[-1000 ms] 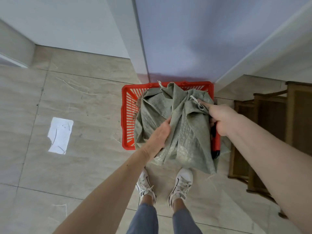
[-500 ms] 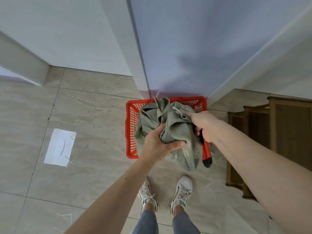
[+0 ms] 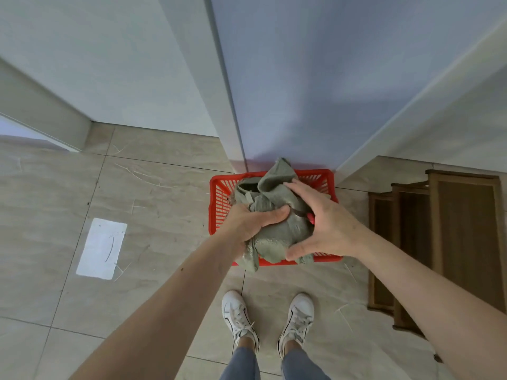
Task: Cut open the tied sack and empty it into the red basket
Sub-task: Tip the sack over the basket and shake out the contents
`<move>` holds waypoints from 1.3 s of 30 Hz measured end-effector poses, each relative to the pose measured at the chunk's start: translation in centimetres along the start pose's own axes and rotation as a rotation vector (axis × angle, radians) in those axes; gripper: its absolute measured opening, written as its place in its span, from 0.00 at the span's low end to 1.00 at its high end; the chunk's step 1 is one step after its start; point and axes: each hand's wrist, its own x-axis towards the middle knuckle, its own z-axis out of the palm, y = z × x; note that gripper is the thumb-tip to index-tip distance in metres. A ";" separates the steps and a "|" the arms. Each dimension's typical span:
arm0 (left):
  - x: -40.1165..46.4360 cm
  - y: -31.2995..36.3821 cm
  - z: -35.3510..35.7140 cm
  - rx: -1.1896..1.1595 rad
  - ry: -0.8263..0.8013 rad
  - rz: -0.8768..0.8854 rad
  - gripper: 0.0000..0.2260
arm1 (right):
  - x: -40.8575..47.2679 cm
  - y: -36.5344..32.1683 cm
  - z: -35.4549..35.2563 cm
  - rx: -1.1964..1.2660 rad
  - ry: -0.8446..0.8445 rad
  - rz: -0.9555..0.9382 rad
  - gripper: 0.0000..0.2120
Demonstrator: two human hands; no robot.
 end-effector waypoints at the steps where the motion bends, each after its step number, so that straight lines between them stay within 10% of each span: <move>1: -0.3 0.6 0.0 -0.010 -0.035 -0.037 0.20 | 0.2 -0.2 -0.1 0.023 0.019 -0.019 0.56; 8: -2.3 3.0 -1.7 0.024 -0.326 0.002 0.37 | 1.7 -2.7 -4.0 0.122 0.062 -0.063 0.35; 13: -1.9 3.0 -3.7 0.599 -0.242 0.342 0.65 | 1.4 -3.2 -5.9 0.270 -0.015 0.049 0.26; 20: -1.6 3.2 -6.3 0.435 -0.797 0.235 0.43 | 1.0 -5.3 -9.3 0.626 -0.201 0.226 0.19; 25: -2.2 4.4 -3.4 0.207 -0.349 0.417 0.22 | 1.8 -7.0 -10.5 0.726 -0.095 0.369 0.27; 30: -0.1 4.4 -1.8 0.011 -0.023 0.256 0.22 | 2.0 -4.9 -7.8 0.312 0.332 0.267 0.41; 35: 0.5 3.2 -1.2 -0.091 0.050 0.037 0.19 | -0.1 -3.2 -5.9 -0.116 -0.008 0.027 0.58; 39: -0.2 3.6 -0.6 -0.130 0.038 -0.065 0.25 | -0.2 -3.2 -5.8 -0.110 0.038 0.039 0.55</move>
